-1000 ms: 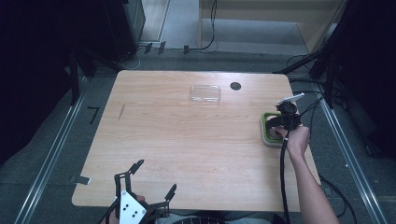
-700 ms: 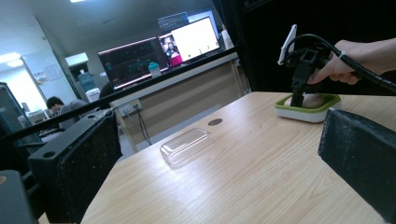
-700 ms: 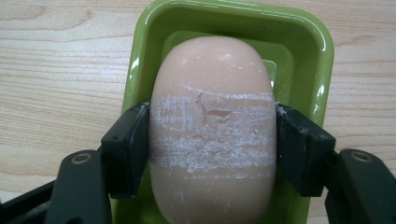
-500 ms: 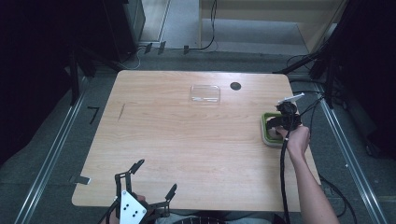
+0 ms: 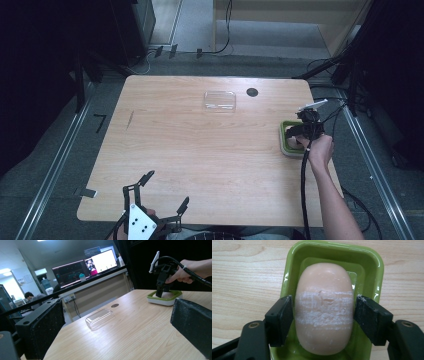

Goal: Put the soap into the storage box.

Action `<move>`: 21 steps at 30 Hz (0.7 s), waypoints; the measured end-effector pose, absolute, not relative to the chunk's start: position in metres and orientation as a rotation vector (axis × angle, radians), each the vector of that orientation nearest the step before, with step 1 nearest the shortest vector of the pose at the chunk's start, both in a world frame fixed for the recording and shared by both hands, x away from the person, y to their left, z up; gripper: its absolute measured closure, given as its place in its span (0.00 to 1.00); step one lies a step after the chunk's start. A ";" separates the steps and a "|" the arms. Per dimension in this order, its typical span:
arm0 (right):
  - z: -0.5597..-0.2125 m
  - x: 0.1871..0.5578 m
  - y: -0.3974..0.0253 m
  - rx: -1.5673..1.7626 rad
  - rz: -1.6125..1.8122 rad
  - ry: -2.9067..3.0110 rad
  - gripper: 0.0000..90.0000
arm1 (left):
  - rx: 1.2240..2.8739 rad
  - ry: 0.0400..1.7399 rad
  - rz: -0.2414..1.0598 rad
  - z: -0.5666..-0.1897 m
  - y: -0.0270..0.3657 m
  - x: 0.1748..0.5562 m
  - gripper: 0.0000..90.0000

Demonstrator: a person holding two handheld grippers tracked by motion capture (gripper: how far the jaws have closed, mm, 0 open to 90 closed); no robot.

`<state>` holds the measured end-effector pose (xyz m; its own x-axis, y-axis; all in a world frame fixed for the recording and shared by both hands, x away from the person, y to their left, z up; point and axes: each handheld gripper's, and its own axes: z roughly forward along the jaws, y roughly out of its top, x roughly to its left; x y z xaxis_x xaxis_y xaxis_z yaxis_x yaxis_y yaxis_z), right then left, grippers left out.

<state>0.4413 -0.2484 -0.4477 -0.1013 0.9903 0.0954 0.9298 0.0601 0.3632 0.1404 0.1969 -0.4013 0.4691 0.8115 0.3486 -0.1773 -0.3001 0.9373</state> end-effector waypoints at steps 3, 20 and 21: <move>-0.445 0.439 -0.248 1.974 0.491 2.159 0.31 | 1.578 0.564 1.084 -0.401 0.197 0.140 0.00; -0.424 0.407 -0.231 1.838 0.452 2.298 0.14 | 1.579 0.564 1.086 -0.401 0.197 0.140 0.00; -0.423 0.405 -0.230 1.832 0.452 2.311 0.12 | 1.579 0.564 1.087 -0.401 0.197 0.140 0.00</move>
